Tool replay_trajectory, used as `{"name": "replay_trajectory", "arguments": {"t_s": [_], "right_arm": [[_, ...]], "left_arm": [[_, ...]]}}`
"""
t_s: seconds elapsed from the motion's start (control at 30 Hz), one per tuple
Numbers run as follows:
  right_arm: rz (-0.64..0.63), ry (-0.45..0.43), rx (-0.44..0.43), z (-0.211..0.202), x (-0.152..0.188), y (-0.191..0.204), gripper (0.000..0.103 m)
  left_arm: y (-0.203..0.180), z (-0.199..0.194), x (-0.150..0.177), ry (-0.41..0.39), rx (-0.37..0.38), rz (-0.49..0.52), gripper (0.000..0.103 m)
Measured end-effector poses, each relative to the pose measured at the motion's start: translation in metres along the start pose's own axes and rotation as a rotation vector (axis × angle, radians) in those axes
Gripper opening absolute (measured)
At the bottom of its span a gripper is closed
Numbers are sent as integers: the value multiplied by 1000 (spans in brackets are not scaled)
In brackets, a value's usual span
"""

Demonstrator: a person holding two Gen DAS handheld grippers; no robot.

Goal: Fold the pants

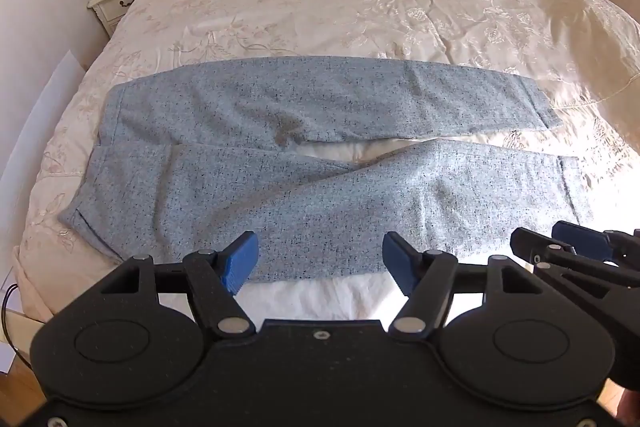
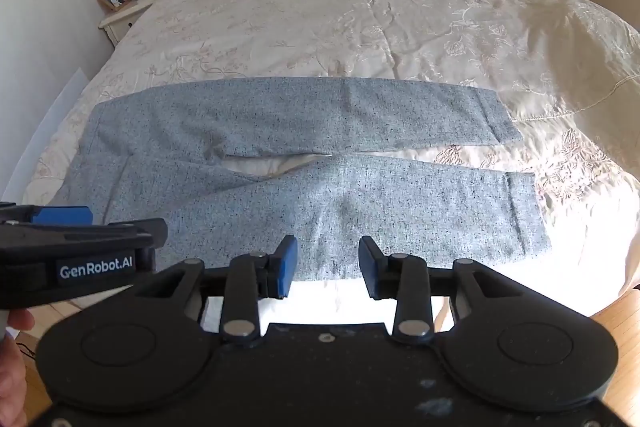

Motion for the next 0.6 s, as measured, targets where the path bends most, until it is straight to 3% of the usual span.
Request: {"name": "replay_trajectory", "arguments": {"t_s": [0.6], "right_arm": [[48, 36, 36, 1, -4, -3, 37]], "left_arm": [[-4, 0, 1, -3, -4, 22, 69]]}}
Point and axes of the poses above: each gripper's, at about its wrist camera, not at the fingertips, and z roughly the way its jaws point, y to its left, x to its underside, the point moved 4 cm from there along z, roughly the way its jaws point, and after that the axes turned 10 degrees about y, right-handed, at the moved point
